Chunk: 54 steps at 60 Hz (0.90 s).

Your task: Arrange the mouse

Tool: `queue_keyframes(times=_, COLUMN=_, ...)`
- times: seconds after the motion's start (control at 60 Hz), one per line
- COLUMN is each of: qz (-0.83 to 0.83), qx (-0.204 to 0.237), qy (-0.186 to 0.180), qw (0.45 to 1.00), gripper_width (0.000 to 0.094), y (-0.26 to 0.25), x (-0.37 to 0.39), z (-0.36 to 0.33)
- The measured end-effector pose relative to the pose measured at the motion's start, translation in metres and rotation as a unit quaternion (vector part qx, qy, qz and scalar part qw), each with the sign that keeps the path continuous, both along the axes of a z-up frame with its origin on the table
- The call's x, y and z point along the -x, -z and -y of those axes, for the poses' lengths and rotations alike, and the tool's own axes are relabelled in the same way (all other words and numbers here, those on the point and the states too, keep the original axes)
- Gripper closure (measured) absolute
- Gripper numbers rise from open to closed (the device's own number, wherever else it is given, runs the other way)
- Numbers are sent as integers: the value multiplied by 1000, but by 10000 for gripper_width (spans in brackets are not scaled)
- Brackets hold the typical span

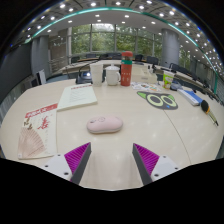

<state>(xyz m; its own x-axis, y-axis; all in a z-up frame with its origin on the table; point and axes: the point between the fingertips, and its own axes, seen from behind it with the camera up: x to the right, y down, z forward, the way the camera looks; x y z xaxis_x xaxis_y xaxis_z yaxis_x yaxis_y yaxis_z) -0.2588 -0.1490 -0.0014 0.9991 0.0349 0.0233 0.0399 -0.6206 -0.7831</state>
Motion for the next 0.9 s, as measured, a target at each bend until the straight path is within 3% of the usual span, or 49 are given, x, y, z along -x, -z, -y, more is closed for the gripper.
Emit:
queue_keyframes(times=0.65, qz=64, qx=-8, qy=18, qw=998, gripper_width=99, y=4, x=-19, z=-150)
queue_keyframes(times=0.783, qz=51, qx=-7, qy=16, qw=999, gripper_width=187, y=7, x=-21, z=-174)
queue_keyframes(times=0.9, qz=24, qx=-3, qy=-2, qw=1000, gripper_width=401, y=11, x=-13, z=-183)
